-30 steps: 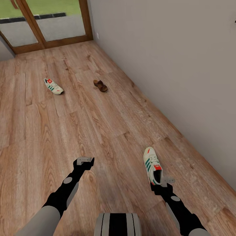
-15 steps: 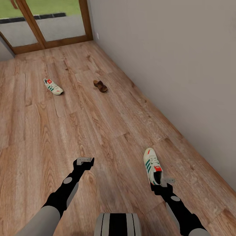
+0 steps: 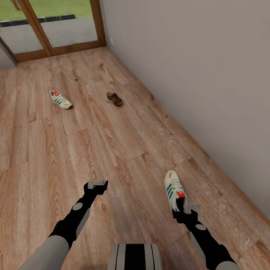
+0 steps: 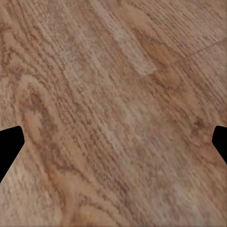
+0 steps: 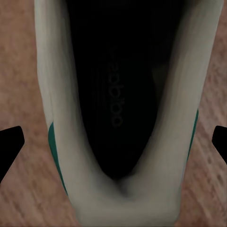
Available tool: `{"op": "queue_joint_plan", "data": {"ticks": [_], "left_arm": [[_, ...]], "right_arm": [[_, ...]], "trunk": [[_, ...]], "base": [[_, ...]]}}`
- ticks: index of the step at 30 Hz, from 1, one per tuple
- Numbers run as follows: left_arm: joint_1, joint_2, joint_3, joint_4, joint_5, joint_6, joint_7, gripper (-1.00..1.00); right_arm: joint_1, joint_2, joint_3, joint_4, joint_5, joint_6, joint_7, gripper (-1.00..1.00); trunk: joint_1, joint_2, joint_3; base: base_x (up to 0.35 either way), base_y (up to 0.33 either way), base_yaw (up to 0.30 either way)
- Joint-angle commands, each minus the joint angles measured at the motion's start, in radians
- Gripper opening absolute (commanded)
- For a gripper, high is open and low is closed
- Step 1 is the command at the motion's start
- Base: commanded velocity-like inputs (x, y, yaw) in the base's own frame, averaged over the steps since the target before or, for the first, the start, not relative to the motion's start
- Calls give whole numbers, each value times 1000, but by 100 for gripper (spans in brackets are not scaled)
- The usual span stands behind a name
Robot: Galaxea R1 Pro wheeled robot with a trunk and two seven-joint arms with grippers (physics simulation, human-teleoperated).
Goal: Pick up the two gym shoes and the two sandals from the corridor floor and place them onto the hallstand (shoe rack) in the corridor, making sure they are on the rack and not on the floor. Arrange them so the two gym shoes are next to each other and the two sandals are next to each other.
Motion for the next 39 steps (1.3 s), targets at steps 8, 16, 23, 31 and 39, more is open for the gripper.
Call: {"op": "queue_joint_plan", "data": {"ticks": [8, 16, 23, 31, 39], "left_arm": [[0, 0, 1, 1, 1, -4, -3, 100], [1, 1, 1, 1, 1, -7, -4, 100], [1, 1, 1, 1, 1, -7, -4, 100], [1, 3, 1, 1, 1, -5, -4, 100], [8, 9, 13, 5, 6, 8, 9, 100]], "right_arm": [[0, -1, -1, -1, 1, 4, 1, -100], [0, -2, -2, -2, 1, 4, -1, -100], [0, -2, -2, -2, 1, 4, 0, -100], [0, -2, 0, -2, 1, 4, 1, -100], [6, 4, 0, 3, 8, -8, 10, -100]], "trunk": [[0, 0, -1], [0, 0, -1], [0, 0, -1], [-1, 1, 11], [-5, 2, 38]], "base": [[4, 0, 0], [0, 0, 0], [0, 0, 0], [0, 0, 0], [0, 0, 0]]}}
